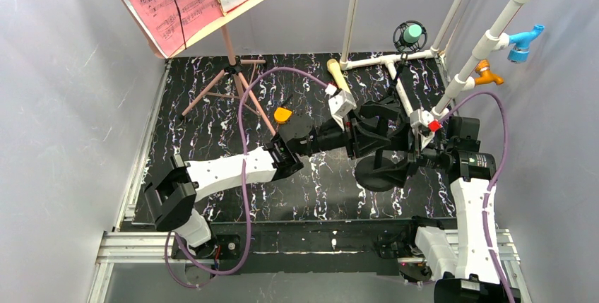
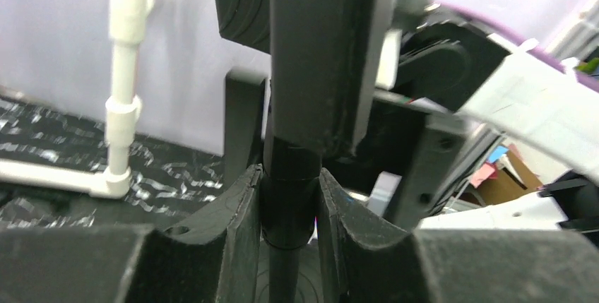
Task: Pack up the instrument practice props
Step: Place the microphone stand at the center of the board.
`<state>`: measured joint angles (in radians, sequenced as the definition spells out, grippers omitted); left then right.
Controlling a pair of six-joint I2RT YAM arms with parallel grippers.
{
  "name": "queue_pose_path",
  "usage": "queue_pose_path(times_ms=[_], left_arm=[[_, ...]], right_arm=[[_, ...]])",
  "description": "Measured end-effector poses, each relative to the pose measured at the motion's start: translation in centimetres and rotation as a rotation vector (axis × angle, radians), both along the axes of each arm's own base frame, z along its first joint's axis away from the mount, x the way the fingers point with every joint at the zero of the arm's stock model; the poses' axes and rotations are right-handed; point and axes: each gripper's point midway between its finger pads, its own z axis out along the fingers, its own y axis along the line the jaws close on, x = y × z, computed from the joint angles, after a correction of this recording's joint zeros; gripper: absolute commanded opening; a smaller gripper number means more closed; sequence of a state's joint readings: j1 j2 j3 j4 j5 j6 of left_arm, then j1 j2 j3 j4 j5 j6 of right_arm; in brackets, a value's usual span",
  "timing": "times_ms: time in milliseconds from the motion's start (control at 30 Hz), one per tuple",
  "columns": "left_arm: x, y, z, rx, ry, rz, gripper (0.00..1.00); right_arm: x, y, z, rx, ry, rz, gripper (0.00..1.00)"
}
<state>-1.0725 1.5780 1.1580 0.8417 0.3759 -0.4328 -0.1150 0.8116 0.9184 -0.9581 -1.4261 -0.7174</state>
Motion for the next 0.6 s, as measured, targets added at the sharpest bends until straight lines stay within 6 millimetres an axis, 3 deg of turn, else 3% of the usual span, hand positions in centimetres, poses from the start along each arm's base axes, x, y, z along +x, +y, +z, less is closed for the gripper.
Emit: queue_pose_path(times_ms=[100, 200, 400, 500, 600], left_arm=[[1.5, 0.7, -2.6, 0.051, 0.023, 0.069, 0.0], [4.0, 2.0, -5.3, 0.113, 0.037, 0.167, 0.0], [11.7, 6.4, -8.9, 0.218, 0.003, 0.48, 0.0], [15.9, 8.6, -9.3, 0.244, -0.031, 0.666, 0.0], [20.5, 9.3, -10.0, 0.276, -0.063, 0.833, 0.0]], right_arm=[[0.6, -0.1, -0.4, -0.002, -0.005, -0.005, 0.98], [1.8, -0.4, -2.1, -0.025, 0.052, -0.051, 0.98], [4.3, -1.8, -6.2, -0.072, 0.141, -0.226, 0.98], [4.9, -2.4, -6.8, -0.071, 0.116, -0.295, 0.98], [5.3, -3.1, -7.4, -0.079, 0.074, -0.366, 0.98]])
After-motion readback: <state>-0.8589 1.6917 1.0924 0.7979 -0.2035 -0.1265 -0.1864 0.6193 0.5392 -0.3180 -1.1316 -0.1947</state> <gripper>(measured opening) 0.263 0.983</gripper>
